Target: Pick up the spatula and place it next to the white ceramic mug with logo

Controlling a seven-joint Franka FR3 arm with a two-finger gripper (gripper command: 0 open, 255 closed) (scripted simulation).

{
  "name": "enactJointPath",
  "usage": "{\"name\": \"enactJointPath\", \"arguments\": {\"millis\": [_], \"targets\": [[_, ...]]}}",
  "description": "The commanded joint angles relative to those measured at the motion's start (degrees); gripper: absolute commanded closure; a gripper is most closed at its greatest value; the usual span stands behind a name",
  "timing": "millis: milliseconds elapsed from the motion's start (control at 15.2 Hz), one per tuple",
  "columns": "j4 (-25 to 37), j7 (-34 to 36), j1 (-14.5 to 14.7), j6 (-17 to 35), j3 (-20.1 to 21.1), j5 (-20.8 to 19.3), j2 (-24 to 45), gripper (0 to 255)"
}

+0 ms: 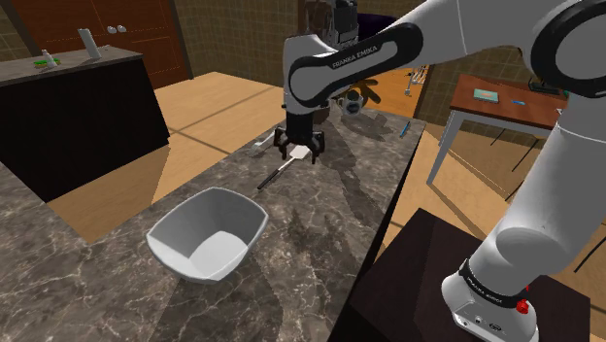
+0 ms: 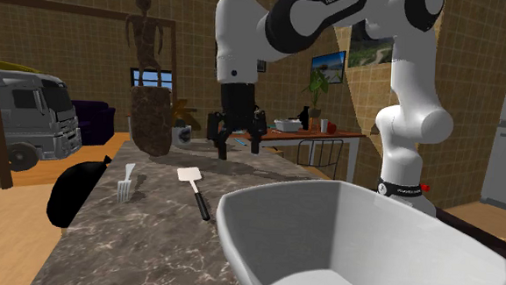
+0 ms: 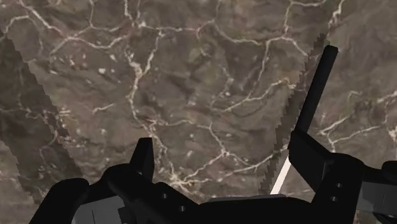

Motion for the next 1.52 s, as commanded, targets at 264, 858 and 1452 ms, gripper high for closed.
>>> {"name": "enactJointPath", "arguments": {"millis": [264,858,1452], "targets": [[12.83,12.32,0.87,0.94,-2.65,-3.46,12.61,0],[16.34,16.97,1.74,4.61,-4.35,-4.71,19.27,0],[15.86,17.04,1.82,5.59,-4.41,-4.84,19.79,0]]}}
